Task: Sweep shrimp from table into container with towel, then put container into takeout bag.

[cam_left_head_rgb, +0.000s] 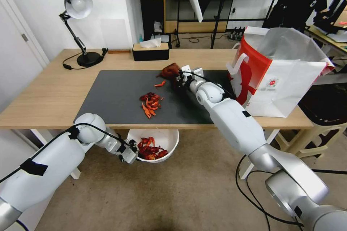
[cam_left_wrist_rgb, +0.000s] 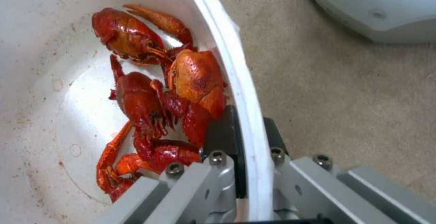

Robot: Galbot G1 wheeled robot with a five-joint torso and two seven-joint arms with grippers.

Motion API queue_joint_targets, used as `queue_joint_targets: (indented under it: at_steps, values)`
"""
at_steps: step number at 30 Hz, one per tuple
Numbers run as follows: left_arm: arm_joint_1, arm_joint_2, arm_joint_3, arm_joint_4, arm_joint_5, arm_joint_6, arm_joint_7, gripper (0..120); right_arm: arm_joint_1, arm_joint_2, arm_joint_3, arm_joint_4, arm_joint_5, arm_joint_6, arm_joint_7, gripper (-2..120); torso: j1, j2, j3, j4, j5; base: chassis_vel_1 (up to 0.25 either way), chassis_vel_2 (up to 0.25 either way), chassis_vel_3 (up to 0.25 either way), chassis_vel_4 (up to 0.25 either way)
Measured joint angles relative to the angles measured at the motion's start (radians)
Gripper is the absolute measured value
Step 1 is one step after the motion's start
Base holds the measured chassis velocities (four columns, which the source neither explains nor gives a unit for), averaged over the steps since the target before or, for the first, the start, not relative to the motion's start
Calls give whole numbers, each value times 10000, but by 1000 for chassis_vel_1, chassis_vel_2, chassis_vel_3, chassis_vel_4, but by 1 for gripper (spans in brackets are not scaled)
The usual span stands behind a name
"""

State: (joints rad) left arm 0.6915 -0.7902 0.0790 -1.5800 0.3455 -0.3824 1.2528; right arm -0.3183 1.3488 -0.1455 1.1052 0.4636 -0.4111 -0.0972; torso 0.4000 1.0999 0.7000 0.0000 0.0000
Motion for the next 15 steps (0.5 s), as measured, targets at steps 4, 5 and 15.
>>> queue_joint_targets:
  at_steps: [4, 5, 15]
  values:
    - [2, 8, -19, 22, -28, -21, -10, 0, -50, -99, -153, 37, -36, -95, -691, 3, 0, 0, 0, -1, 0, 0, 0, 0, 0]
    - [1, 7, -19, 23, -35, -23, -12, 0, -61, -130, -190, 73, -37, -113, -892, 3, 0, 0, -1, -1, 0, 0, 0, 0, 0]
    - [-71, 47, -49, 107, -82, -42, -28, 0, -185, -594, -575, 488, -13, 68, -2317, 3, -1, 1, -2, -1, 0, 0, 0, 0, 0]
